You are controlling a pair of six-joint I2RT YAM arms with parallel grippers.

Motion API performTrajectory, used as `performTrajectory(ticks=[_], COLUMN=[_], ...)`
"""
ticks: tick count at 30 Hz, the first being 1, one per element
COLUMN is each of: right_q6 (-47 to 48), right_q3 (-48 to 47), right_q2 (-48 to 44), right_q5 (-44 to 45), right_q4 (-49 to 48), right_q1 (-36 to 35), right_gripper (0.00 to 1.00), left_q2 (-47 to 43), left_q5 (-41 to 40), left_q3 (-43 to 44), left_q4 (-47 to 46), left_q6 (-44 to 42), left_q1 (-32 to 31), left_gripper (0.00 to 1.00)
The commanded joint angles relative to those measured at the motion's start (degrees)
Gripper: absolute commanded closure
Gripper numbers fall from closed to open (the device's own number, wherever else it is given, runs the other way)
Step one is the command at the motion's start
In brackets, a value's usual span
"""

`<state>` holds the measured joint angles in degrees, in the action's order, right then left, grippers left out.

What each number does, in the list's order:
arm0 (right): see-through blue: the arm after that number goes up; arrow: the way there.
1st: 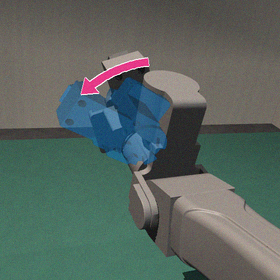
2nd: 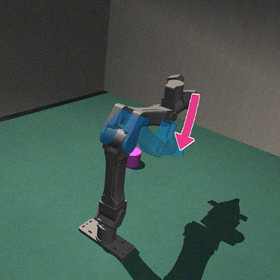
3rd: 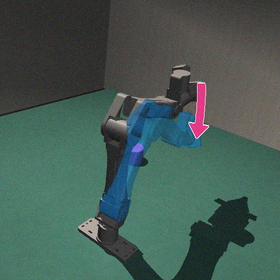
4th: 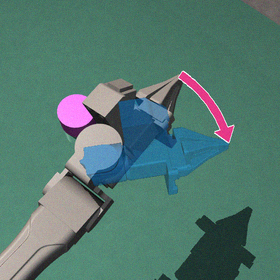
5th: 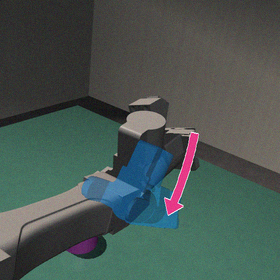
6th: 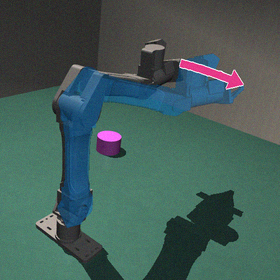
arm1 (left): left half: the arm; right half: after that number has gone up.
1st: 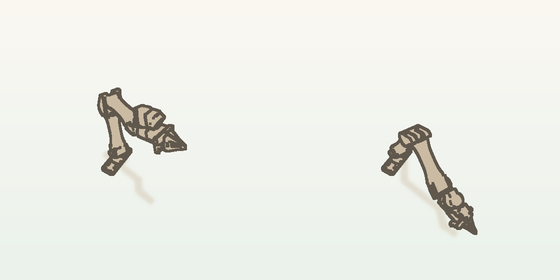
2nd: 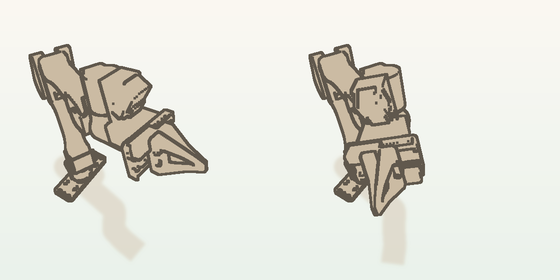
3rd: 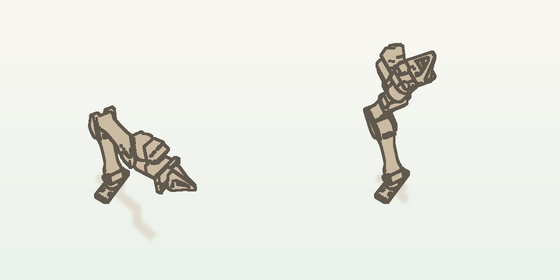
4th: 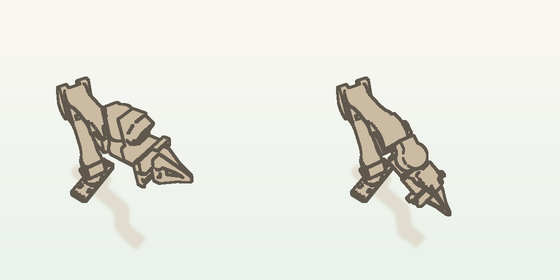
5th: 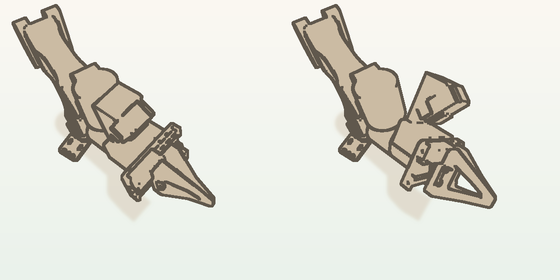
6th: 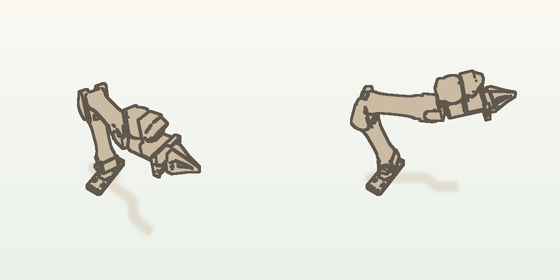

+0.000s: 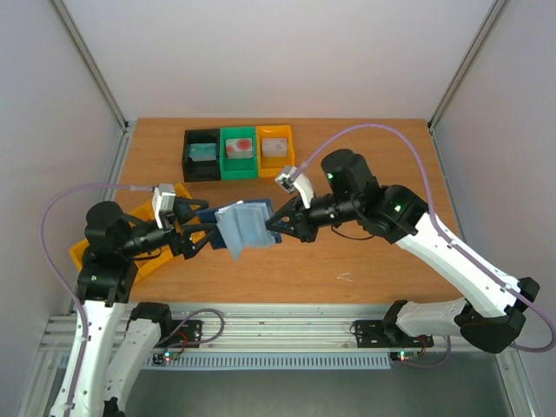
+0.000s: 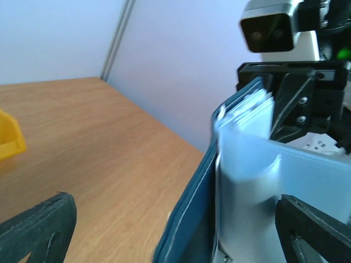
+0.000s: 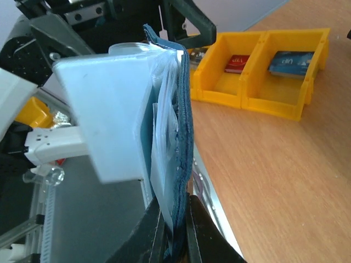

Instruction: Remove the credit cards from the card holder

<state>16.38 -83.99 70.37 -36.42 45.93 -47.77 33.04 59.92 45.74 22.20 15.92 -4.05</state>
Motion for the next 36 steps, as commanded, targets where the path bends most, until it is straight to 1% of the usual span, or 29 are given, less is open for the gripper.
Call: performTrajectory(ticks=[1,5,9,10,13,14,16,18,20,21,22,24,25,26,27,28,29,30,35,36], right_q6=[-2.4,-2.8,-0.7,-0.4,-0.1,0.0,0.6,1.5,2.3,2.6,2.9,3.1,3.1,3.1,2.9,2.4,1.7,1.0,-0.2,-0.4], right_q3=[-1.4,-2.5,-4.7,-5.0,-5.5,-5.5,-5.2,-5.0,-5.3,-5.5,-5.7,-5.6,-5.5,-5.3,-5.1,-4.8,-4.3,-3.8,-4.2,-4.4], right_q2=[1.8,2.5,3.0,3.3,4.4,4.7,4.9,5.0,5.2,5.4,5.6,6.0,6.1,6.3,6.5,6.7,6.9,7.2,10.2,10.6], right_q5=[8.1,8.8,11.9,11.7,8.6,7.6,5.7,3.2,0.9,-0.1,-1.0,-2.5,-2.8,-2.7,-2.5,-1.9,-0.9,0.0,2.9,3.0], right_q4=[-3.6,-4.3,-1.2,-1.0,-1.5,-1.9,-2.8,-3.7,-4.2,-4.3,-4.4,-5.1,-5.5,-5.9,-6.4,-7.1,-8.2,-9.3,-12.1,-12.9], right_q1=[-4.6,-5.1,-5.1,-5.1,-5.1,-5.1,-5.1,-5.1,-5.1,-5.1,-5.1,-5.1,-5.1,-5.1,-5.1,-5.1,-5.1,-5.1,-5.9,-5.9], right_gripper=[0.99,0.99,0.99,0.99,0.99,0.99,0.99,0.99,0.99,0.99,0.99,0.99,0.99,0.99,0.97,0.92,0.83,0.78,0.60,0.59], left_q2=[-1.5,-3.6,-6.0,-6.6,-7.0,-6.6,-5.8,-5.2,-4.8,-4.6,-4.4,-4.1,-4.0,-3.9,-3.8,-3.7,-3.5,-3.4,-1.8,-1.6], left_q5=[9.1,14.1,15.2,14.3,7.9,6.0,4.3,4.5,5.0,5.5,5.8,6.2,6.5,6.8,7.2,7.4,6.7,5.9,4.2,4.1], left_q3=[-3.8,-7.0,-8.4,-8.6,-8.7,-8.7,-8.5,-8.4,-8.7,-9.0,-9.2,-9.2,-9.1,-8.8,-8.6,-8.5,-8.6,-8.5,-6.9,-6.7], left_q4=[-15.6,-16.0,-16.1,-15.4,-11.7,-11.0,-10.8,-11.9,-12.8,-13.3,-13.7,-14.3,-14.6,-14.9,-15.5,-16.7,-17.9,-19.0,-23.3,-24.1], left_q6=[9.0,7.8,7.4,6.9,4.7,4.6,5.0,5.5,5.8,5.8,5.7,5.6,5.6,5.7,5.8,6.1,6.8,7.3,9.2,9.6], left_q1=[-0.5,-0.6,-0.6,-0.6,-0.7,-0.7,-0.8,-1.1,-1.4,-1.7,-1.9,-2.5,-2.7,-2.8,-3.0,-3.3,-3.8,-4.3,-5.2,-5.2], left_gripper=[0.01,0.01,0.01,0.01,0.01,0.02,0.10,0.18,0.30,0.39,0.51,0.84,0.97,1.00,1.00,1.00,1.00,1.00,1.00,1.00])
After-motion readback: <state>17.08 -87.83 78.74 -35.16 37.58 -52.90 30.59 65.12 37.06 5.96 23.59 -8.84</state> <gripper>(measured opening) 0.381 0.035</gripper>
